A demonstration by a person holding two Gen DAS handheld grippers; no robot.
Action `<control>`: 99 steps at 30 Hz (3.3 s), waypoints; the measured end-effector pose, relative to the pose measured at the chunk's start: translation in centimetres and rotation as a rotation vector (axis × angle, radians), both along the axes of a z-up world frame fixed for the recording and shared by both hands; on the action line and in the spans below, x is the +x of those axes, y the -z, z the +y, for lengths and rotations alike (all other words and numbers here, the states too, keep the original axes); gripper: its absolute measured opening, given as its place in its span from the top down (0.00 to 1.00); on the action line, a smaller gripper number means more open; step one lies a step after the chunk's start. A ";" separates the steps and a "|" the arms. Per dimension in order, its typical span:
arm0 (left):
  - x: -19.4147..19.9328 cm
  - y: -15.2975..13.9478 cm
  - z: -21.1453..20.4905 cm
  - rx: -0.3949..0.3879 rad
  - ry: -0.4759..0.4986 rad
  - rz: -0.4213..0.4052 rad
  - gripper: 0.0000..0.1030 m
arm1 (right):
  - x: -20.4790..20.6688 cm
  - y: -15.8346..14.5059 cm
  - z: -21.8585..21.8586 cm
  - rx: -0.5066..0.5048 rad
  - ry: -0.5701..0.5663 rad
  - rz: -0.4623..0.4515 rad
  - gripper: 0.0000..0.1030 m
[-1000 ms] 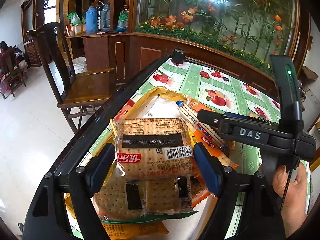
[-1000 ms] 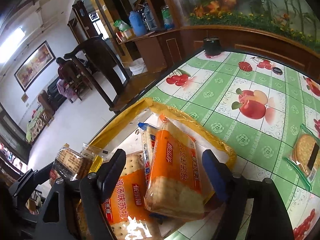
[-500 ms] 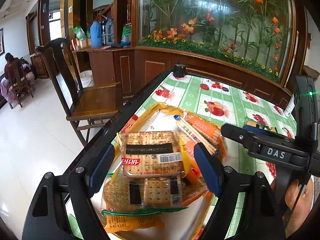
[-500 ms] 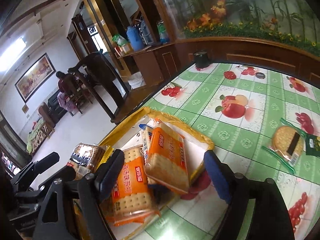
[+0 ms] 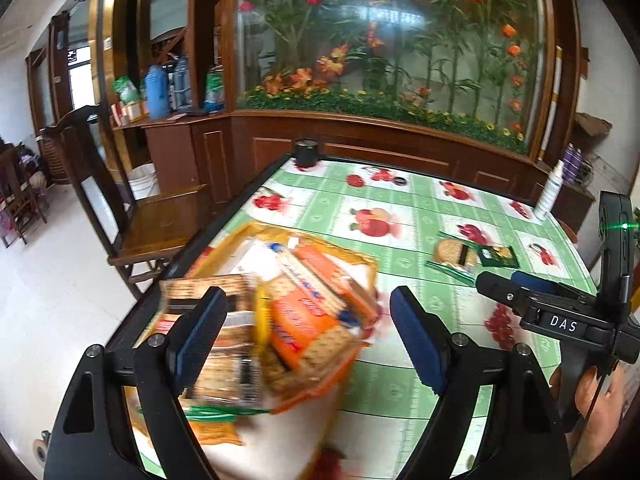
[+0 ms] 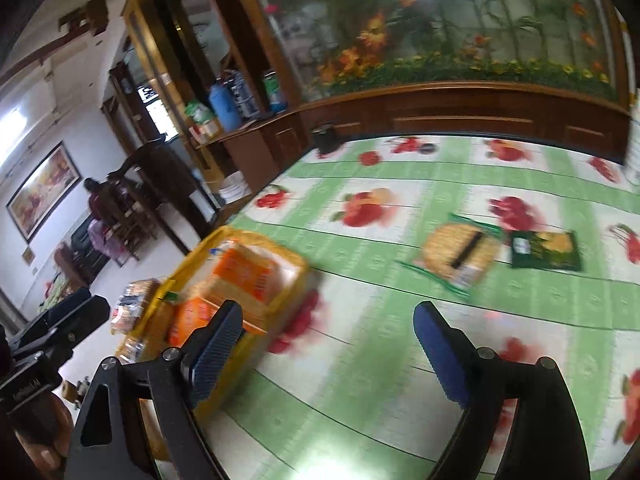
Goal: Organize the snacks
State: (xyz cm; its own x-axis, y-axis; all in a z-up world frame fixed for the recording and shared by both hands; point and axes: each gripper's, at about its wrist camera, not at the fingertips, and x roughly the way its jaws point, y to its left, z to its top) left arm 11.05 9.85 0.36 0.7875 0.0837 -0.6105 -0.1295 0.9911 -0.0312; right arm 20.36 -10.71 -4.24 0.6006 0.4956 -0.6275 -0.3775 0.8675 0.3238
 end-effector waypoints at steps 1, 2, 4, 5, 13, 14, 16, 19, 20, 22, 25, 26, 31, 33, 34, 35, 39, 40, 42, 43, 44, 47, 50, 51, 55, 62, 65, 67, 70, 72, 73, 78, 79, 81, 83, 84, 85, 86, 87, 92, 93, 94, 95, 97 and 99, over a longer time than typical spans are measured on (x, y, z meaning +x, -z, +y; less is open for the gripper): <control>0.1 0.1 -0.5 -0.003 0.010 0.003 0.18 | -0.1 0.1 -0.9 -0.006 0.016 -0.002 0.11; 0.2 0.2 -1.0 -0.005 0.019 0.006 0.18 | -0.3 0.2 -1.8 -0.011 0.034 -0.004 0.09; 0.5 0.4 -2.1 -0.003 0.043 0.017 0.18 | -0.5 0.3 -3.6 -0.022 0.064 -0.005 0.05; 0.6 0.5 -2.6 -0.001 0.053 0.022 0.18 | -0.4 0.5 -4.3 -0.029 0.078 -0.005 0.04; 1.8 1.8 -5.6 -0.011 0.119 0.071 0.18 | -0.4 1.9 -9.0 -0.050 0.157 0.020 0.04; 1.9 2.0 -5.9 -0.014 0.128 0.080 0.18 | -0.4 2.1 -9.3 -0.060 0.163 0.020 0.04; 2.4 2.3 -6.6 -0.021 0.147 0.092 0.18 | -0.3 2.4 -9.8 -0.078 0.171 0.022 0.04; 2.9 2.5 -7.7 -0.014 0.167 0.102 0.18 | 0.2 3.0 -10.5 -0.092 0.182 0.033 0.04; 3.1 2.6 -7.9 -0.010 0.173 0.104 0.18 | 0.3 3.1 -10.7 -0.092 0.183 0.035 0.04; 3.5 2.8 -8.6 -0.004 0.187 0.110 0.18 | 0.5 3.3 -10.9 -0.101 0.181 0.037 0.04; 4.1 2.9 -9.3 0.001 0.205 0.119 0.19 | 1.1 3.5 -11.1 -0.127 0.151 0.027 0.04; 4.3 3.0 -9.6 0.004 0.208 0.121 0.19 | 1.5 3.5 -11.0 -0.143 0.138 0.017 0.04; 5.5 3.3 -10.0 -0.007 0.220 0.135 0.19 | 4.8 3.5 -11.5 -0.160 0.024 0.005 0.04; 6.2 3.6 -10.0 -0.020 0.225 0.144 0.19 | 6.7 3.7 -11.7 -0.154 -0.029 0.011 0.04; 6.5 3.8 -10.0 -0.019 0.226 0.150 0.19 | 7.6 3.8 -11.7 -0.156 -0.050 0.017 0.04; 6.8 3.9 -10.0 -0.017 0.226 0.156 0.19 | 8.4 3.9 -11.7 -0.158 -0.072 0.018 0.04; 8.0 4.6 -9.6 -0.040 0.224 0.178 0.19 | 11.4 4.9 -11.5 -0.156 -0.174 0.040 0.04; 8.4 4.9 -9.5 -0.049 0.219 0.185 0.19 | 12.1 5.3 -11.5 -0.170 -0.185 0.046 0.04; 8.9 5.4 -9.3 -0.064 0.213 0.195 0.19 | 13.6 5.8 -11.9 -0.186 -0.196 0.046 0.04; 9.2 5.7 -9.3 -0.073 0.211 0.201 0.19 | 14.2 5.9 -12.2 -0.179 -0.198 0.045 0.04; 9.5 5.9 -9.3 -0.080 0.207 0.207 0.19 | 14.8 6.0 -12.5 -0.165 -0.202 0.048 0.04; 10.6 6.2 -9.6 -0.095 0.204 0.215 0.19 | 17.2 6.4 -13.3 -0.115 -0.215 0.068 0.04; 11.6 6.1 -10.4 -0.092 0.210 0.213 0.19 | 19.0 7.4 -13.7 -0.077 -0.229 0.132 0.04; 11.9 6.0 -10.6 -0.085 0.214 0.210 0.19 | 19.3 8.1 -13.8 -0.060 -0.240 0.173 0.03; 14.0 5.8 -11.5 -0.061 0.226 0.207 0.19 | 17.3 8.0 -13.7 -0.046 -0.269 0.198 0.03; 17.0 7.0 -15.1 0.064 0.310 0.259 0.19 | 13.8 8.8 -9.6 -0.374 -0.261 0.101 0.02; 17.6 7.3 -15.7 0.065 0.332 0.255 0.19 | 14.1 8.9 -9.0 -0.403 -0.224 0.112 0.09; 18.3 7.8 -16.1 0.056 0.346 0.269 0.19 | 13.8 8.6 -9.3 -0.399 -0.189 0.111 0.26; 19.4 8.5 -17.4 0.079 0.368 0.284 0.19 | 13.3 8.1 -10.9 -0.359 -0.081 0.110 0.54; 19.7 8.7 -18.0 0.085 0.380 0.285 0.19 | 12.7 8.1 -12.0 -0.319 -0.032 0.112 0.54; 19.8 8.8 -18.3 0.086 0.387 0.283 0.19 | 12.3 8.0 -12.5 -0.295 -0.006 0.113 0.54; 20.8 10.2 -18.9 0.076 0.385 0.312 0.19 | 10.8 7.8 -14.8 -0.137 0.057 0.143 0.55; 21.0 10.5 -19.0 0.085 0.376 0.309 0.19 | 10.5 7.8 -15.2 -0.109 0.069 0.147 0.55; 21.2 10.8 -19.1 0.105 0.364 0.297 0.19 | 9.7 7.9 -15.8 -0.057 0.081 0.156 0.55; 21.3 10.9 -19.2 0.117 0.355 0.291 0.19 | 9.0 8.0 -16.3 -0.011 0.092 0.164 0.55; 21.2 10.9 -19.3 0.136 0.347 0.283 0.22 | 8.5 7.9 -16.6 0.014 0.099 0.167 0.55; 21.1 11.0 -19.3 0.149 0.344 0.278 0.24 | 8.1 7.8 -16.7 0.043 0.105 0.166 0.55; 21.0 11.0 -19.4 0.163 0.340 0.272 0.26 | 7.7 7.7 -17.0 0.072 0.109 0.164 0.55; 20.9 11.0 -19.4 0.168 0.338 0.266 0.27 | 7.1 7.4 -17.3 0.106 0.118 0.161 0.55; 19.9 10.5 -19.6 0.192 0.359 0.228 0.56 | 5.1 6.1 -18.0 0.191 0.126 0.139 0.55; 19.5 10.3 -19.8 0.209 0.363 0.224 0.68 | 4.7 5.7 -18.1 0.210 0.125 0.134 0.55; 19.1 9.9 -19.8 0.201 0.376 0.223 0.73 | 4.3 5.2 -18.2 0.222 0.126 0.122 0.55; 18.8 9.7 -19.7 0.179 0.391 0.224 0.88 | 3.8 4.7 -18.2 0.224 0.130 0.111 0.55; 18.0 9.5 -19.2 0.158 0.408 0.234 1.00 | 2.7 3.9 -18.5 0.245 0.134 0.090 0.55; 17.4 9.6 -18.6 0.161 0.405 0.236 1.00 | 1.8 3.3 -18.6 0.245 0.141 0.074 0.55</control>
